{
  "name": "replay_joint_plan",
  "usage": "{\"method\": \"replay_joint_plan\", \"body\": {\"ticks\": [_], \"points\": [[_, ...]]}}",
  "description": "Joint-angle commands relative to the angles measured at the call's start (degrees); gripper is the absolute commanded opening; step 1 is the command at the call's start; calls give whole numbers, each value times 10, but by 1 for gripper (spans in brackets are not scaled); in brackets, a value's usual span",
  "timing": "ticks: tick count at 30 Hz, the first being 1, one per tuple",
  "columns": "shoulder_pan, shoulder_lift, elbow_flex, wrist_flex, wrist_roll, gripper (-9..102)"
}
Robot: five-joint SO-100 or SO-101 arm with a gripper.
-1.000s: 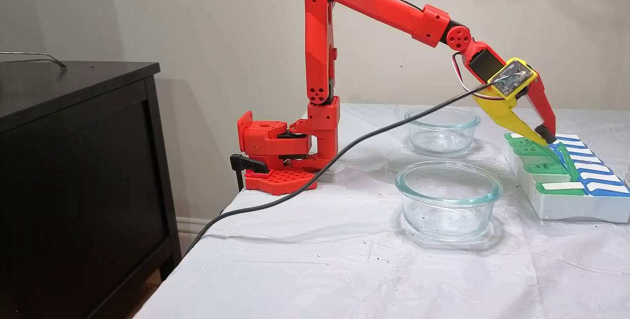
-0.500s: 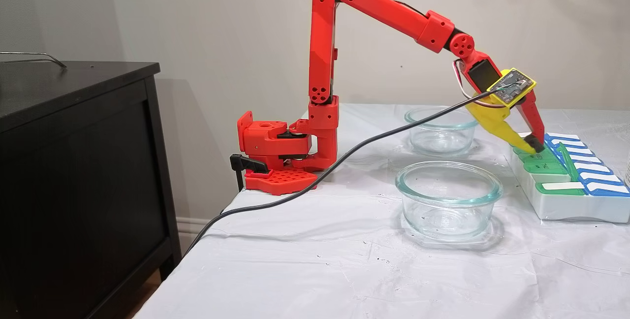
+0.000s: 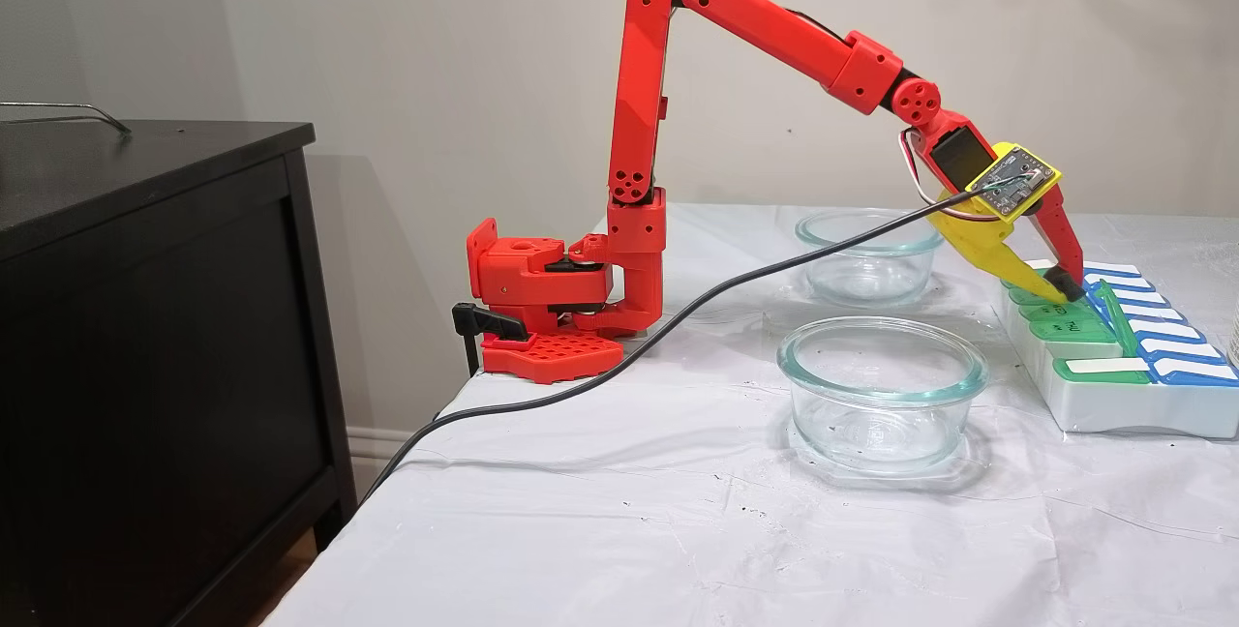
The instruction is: Sort medicines into box.
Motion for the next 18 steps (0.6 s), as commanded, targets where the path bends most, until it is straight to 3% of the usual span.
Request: {"method": "replay_joint_plan", "body": {"ticks": [1, 9, 18], "points": [[29, 120, 18, -79, -6, 0], [73, 184, 18, -153, -31, 0], [84, 77, -15, -186, -86, 0]]}}
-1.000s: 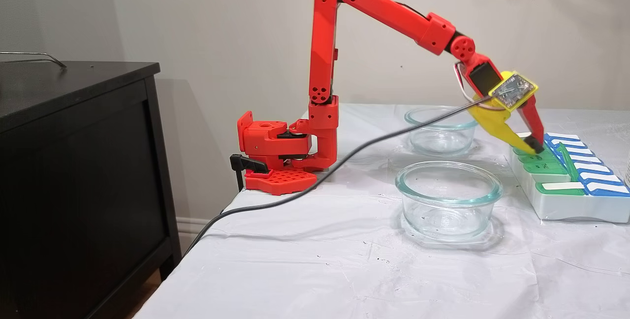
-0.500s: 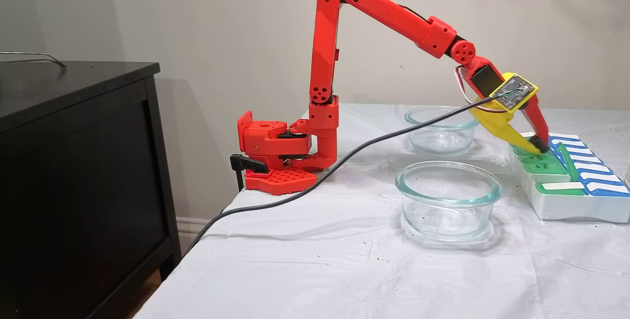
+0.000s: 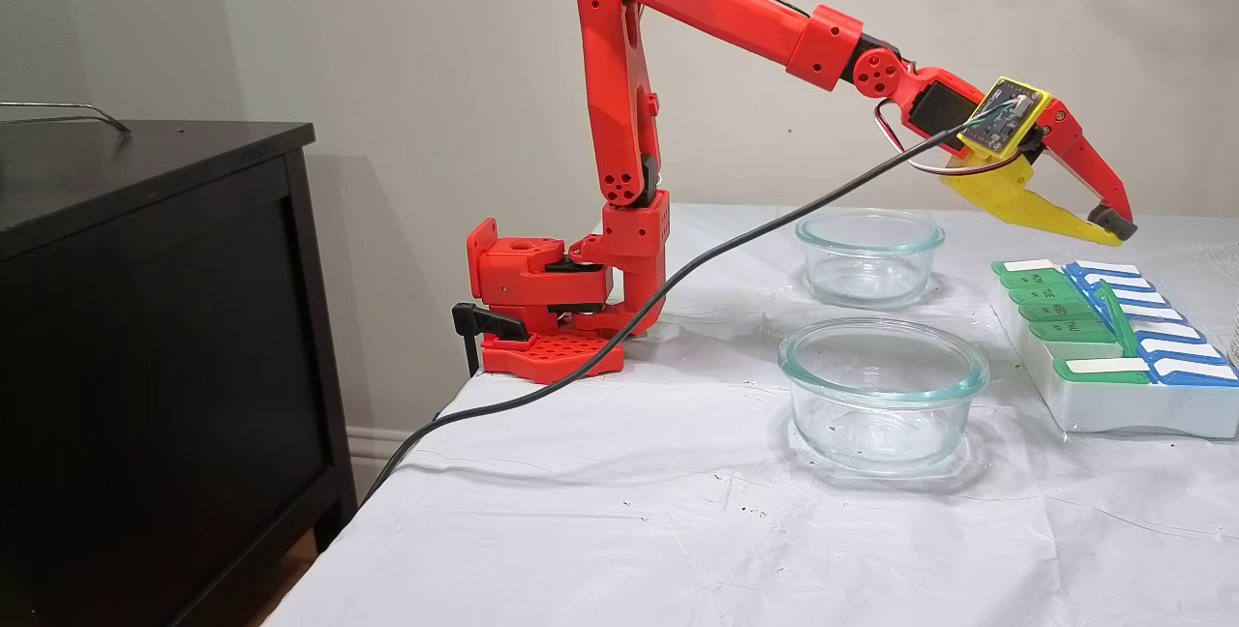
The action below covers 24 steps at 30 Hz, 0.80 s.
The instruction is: Sort medicines into box.
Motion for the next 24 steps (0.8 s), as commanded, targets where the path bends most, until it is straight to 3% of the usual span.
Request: {"method": "replay_joint_plan", "body": {"ticks": [1, 10, 24], "points": [[5, -20, -69, -26, -25, 0], [42, -54, -117, -22, -26, 0], [43, -33, -109, -93, -2, 0]]}}
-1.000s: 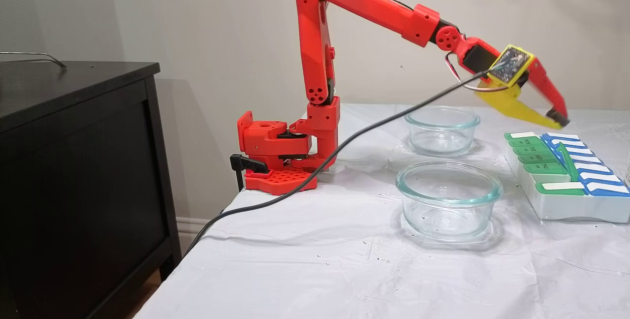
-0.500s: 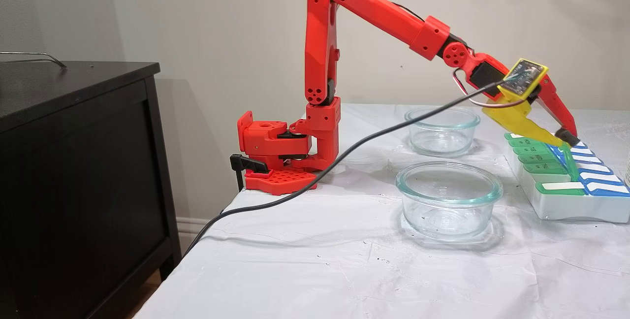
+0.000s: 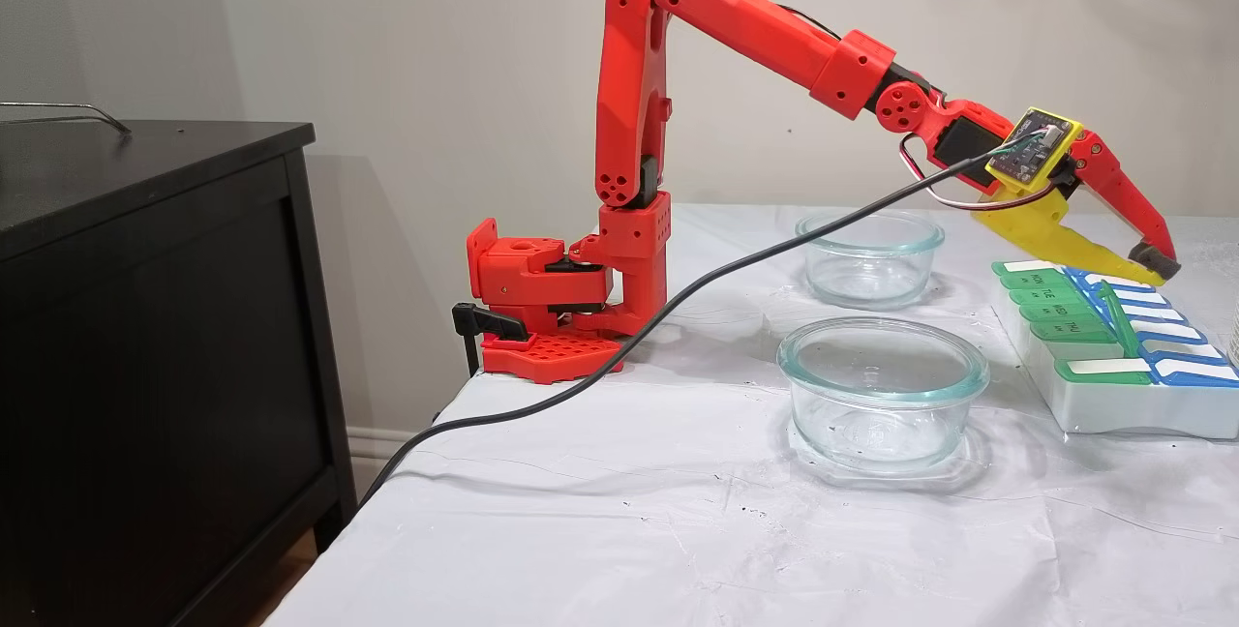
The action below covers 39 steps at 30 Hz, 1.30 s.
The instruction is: Sort medicines into box.
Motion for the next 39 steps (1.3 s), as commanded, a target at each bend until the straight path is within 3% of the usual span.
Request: {"method": "replay_joint_plan", "body": {"ticks": [1, 7, 12, 22, 39], "points": [[10, 32, -61, -22, 0, 0], [8, 29, -53, 6, -41, 0], [7, 37, -80, 120, -65, 0], [10, 34, -119, 250, -92, 0], [24, -23, -120, 304, -104, 0]]}}
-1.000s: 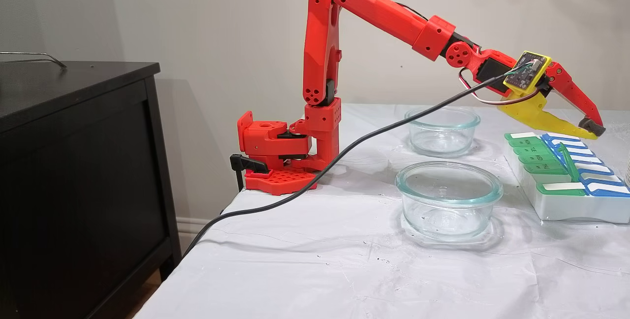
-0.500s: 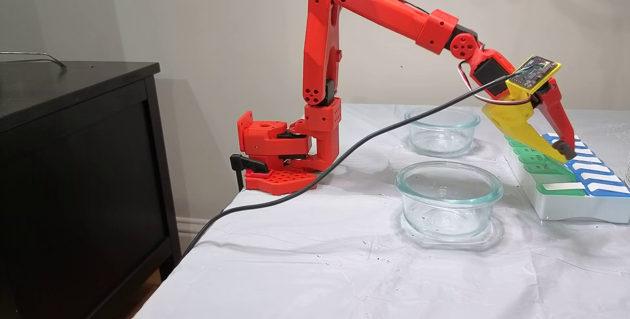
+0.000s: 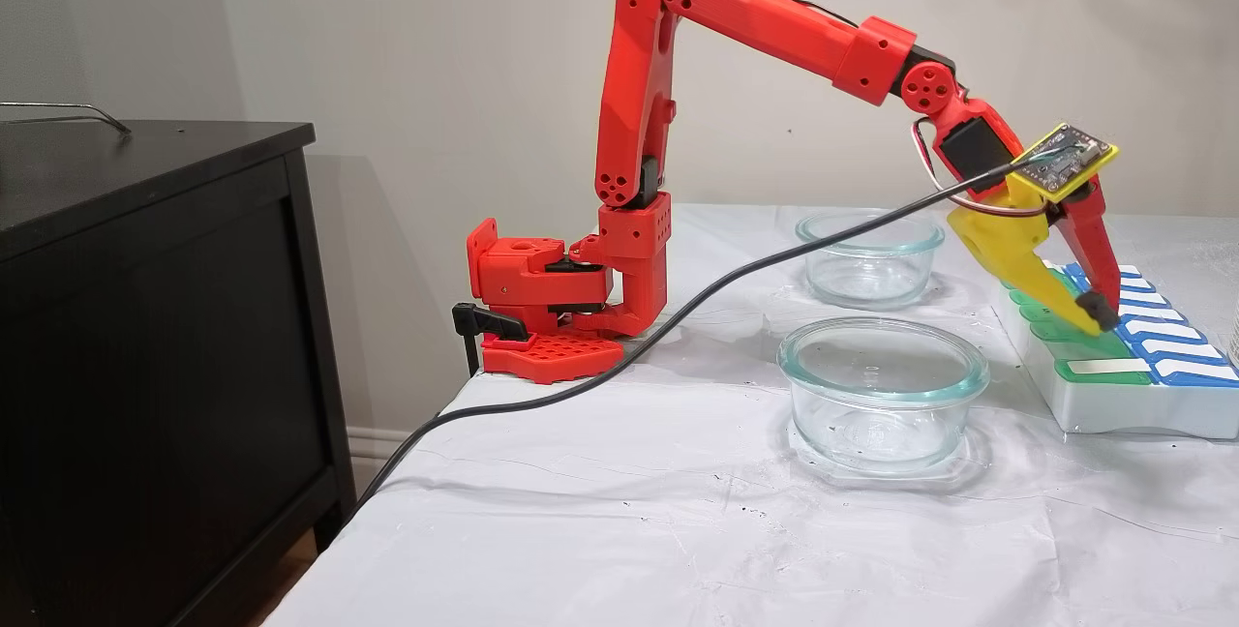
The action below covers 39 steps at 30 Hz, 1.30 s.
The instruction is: Sort medicines into box.
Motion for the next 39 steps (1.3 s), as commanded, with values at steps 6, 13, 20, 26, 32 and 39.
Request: {"method": "replay_joint_plan", "body": {"ticks": [6, 13, 20, 26, 32, 39], "points": [[-11, 32, 7, 32, -45, 0], [-18, 31, 43, 24, -124, 0], [-33, 35, 98, -32, -204, 0], [-39, 14, 126, -62, -345, 0], [-29, -28, 122, -38, -523, 0], [-7, -37, 113, 28, -675, 0]]}}
